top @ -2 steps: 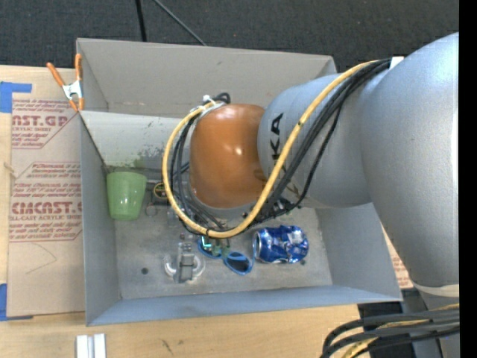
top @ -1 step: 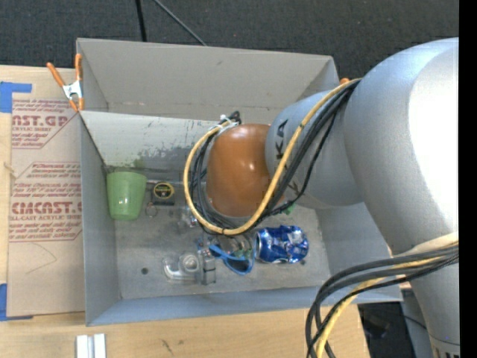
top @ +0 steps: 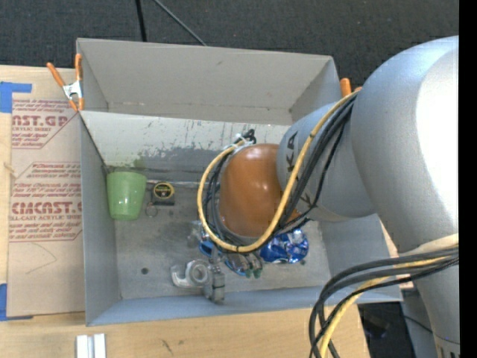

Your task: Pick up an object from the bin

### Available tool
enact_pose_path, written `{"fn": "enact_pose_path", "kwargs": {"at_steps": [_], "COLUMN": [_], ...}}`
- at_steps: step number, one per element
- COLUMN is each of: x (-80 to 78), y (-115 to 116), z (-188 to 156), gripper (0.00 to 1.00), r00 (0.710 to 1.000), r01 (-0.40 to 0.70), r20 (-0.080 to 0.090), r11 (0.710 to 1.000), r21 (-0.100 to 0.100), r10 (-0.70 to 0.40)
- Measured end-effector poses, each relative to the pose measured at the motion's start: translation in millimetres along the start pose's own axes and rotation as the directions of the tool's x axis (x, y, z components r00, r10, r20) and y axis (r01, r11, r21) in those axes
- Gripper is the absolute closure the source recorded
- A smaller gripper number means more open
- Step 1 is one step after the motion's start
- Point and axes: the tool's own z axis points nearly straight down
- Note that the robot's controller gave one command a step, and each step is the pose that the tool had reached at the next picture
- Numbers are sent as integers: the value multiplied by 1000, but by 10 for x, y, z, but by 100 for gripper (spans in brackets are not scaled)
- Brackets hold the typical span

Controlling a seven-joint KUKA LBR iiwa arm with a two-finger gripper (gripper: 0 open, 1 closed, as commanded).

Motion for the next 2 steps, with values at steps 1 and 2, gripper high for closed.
{"fn": "enact_pose_path", "kwargs": {"at_steps": [1,2], "x": [-77,-117], "y": [409,623], "z": [-12,-80], "gripper": [0,0], "r00": [963,913], "r01": [270,409], "r20": [7,3], "r11": [963,913], "r21": [2,2], "r10": [-270,-409]}}
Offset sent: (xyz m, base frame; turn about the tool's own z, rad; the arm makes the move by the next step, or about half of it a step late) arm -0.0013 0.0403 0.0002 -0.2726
